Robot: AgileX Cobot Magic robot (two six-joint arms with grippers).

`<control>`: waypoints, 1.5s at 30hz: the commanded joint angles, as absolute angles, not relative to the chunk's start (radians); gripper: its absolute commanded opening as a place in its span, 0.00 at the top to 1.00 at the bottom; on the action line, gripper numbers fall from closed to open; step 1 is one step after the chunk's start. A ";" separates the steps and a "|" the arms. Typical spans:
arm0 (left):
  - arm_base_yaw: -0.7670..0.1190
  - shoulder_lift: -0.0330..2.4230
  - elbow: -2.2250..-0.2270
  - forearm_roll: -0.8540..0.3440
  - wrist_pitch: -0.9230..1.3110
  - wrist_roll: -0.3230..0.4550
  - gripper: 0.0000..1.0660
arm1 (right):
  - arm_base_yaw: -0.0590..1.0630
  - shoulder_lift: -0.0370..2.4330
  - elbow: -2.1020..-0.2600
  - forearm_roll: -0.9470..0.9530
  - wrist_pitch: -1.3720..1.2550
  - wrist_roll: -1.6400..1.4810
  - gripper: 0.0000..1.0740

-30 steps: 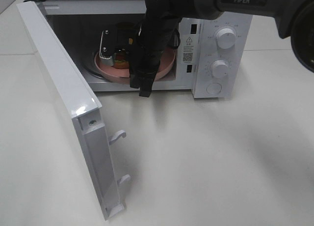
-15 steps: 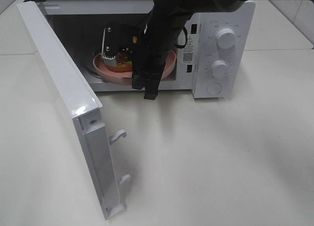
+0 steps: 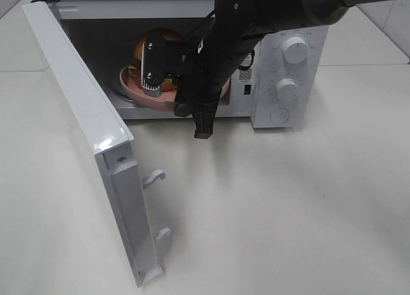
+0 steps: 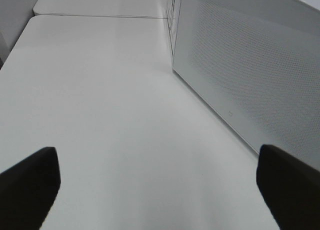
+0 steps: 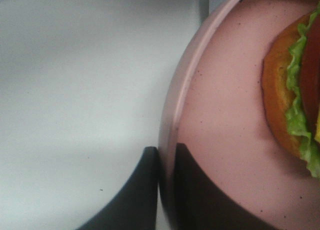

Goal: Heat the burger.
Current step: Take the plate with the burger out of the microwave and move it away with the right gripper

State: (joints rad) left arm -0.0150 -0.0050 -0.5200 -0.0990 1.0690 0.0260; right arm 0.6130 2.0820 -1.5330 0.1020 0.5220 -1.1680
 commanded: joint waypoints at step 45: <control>-0.011 -0.010 -0.517 -0.100 1.072 0.024 0.06 | 0.653 1.791 -1.171 0.037 0.221 -1.232 1.00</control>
State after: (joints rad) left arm -0.0150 -0.0050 -0.5200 -0.0990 1.0690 0.0260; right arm 0.6690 1.8220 -1.1690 0.0430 0.2890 -1.2590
